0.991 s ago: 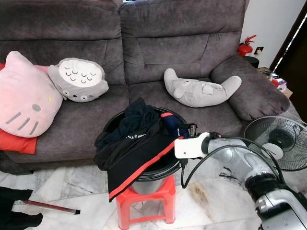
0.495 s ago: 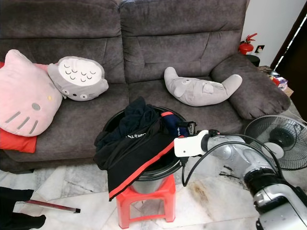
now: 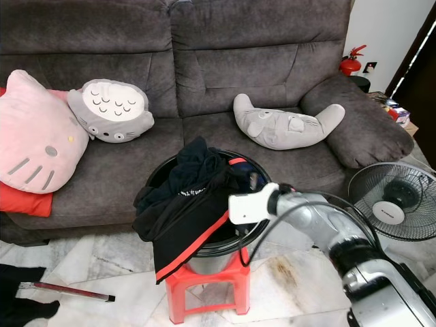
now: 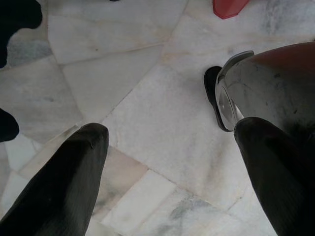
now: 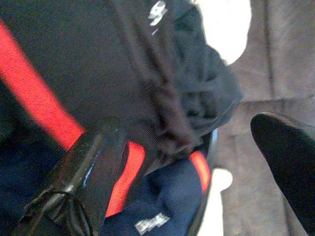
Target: Hang hanger
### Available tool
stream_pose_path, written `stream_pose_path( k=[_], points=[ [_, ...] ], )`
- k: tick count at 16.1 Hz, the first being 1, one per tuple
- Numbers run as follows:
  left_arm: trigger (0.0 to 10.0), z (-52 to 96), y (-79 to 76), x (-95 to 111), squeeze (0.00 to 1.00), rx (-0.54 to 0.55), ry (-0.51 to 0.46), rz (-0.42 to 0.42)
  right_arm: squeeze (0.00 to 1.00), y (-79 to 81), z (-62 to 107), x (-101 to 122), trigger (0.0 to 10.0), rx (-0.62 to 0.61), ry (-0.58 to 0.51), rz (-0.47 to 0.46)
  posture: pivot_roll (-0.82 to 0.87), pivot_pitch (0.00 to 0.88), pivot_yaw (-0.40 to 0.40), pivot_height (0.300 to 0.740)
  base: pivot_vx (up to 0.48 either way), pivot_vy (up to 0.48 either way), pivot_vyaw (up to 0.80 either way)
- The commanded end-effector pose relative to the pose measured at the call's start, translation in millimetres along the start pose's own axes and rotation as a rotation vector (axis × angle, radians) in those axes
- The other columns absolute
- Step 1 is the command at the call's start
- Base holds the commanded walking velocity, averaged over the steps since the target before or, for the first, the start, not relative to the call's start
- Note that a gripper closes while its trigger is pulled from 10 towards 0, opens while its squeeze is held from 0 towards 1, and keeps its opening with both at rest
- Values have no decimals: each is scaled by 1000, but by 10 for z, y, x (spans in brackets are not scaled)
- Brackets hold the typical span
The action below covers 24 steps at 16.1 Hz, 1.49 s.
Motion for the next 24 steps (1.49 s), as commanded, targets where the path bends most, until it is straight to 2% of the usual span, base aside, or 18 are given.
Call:
stream_pose_path(
  k=[1, 3, 6, 7, 8, 9, 11, 12, 16, 18, 24],
  points=[
    [10000, 16, -71, -122, 0, -24, 43, -21, 0, -115, -3, 27, 10000, -41, -16, 4, -121, 52, 18, 740, 0, 0, 0],
    [10000, 16, -80, -127, 0, -29, 47, -17, 0, -87, -12, 13, 10000, -28, -12, 8, -120, 52, 15, 740, 0, 0, 0],
    [10000, 16, -86, -133, 0, -35, 52, -17, 0, 44, 2, -13, 10000, 30, -4, -12, -120, 52, 15, 740, 0, 0, 0],
    [10000, 17, -84, -136, 0, -33, 52, -20, 0, 134, 28, -32, 10000, 68, 1, 3, -122, 52, 16, 740, 0, 0, 0],
    [10000, 17, -83, -136, 0, -31, 51, -20, 0, 112, 37, -37, 10000, 54, 1, 4, -122, 52, 16, 740, 0, 0, 0],
    [10000, 17, -77, -131, 0, -27, 47, -19, 0, -105, 64, -39, 10000, -56, -5, -28, -120, 51, 15, 740, 0, 0, 0],
    [10000, 17, -74, -129, 0, -25, 46, -19, 0, -314, 103, -21, 10000, -149, -23, -58, -120, 51, 15, 740, 0, 0, 0],
    [10000, 17, -74, -129, 0, -26, 46, -22, 0, -373, 127, 13, 10000, -164, -49, -103, -124, 48, 17, 740, 0, 0, 0],
    [10000, 16, -87, -129, 0, -32, 48, -20, 0, -100, 172, 104, 10000, -8, -101, -106, -125, 45, 15, 740, 0, 0, 0],
    [10000, 15, -89, -130, 0, -34, 49, -20, 0, 197, 240, 124, 10000, 164, -123, -113, -125, 45, 15, 740, 0, 0, 0],
    [10000, 17, -80, -133, 0, -30, 48, -20, 0, 156, 320, 55, 10000, 236, -99, -74, -128, 49, 20, 740, 0, 0, 0]
  ],
)
Point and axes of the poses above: a point about 5 cm out from each wrist's last joint towards the gripper, its own z axis pointing back from the gripper into the wrist, its own x axis along the axis of the wrist's last joint, y = z × x, the point moved 6 cm from there along -z, pointing out of the wrist towards the gripper, and after that the axes turned 15 degrees about z, right-handed, at the moved point
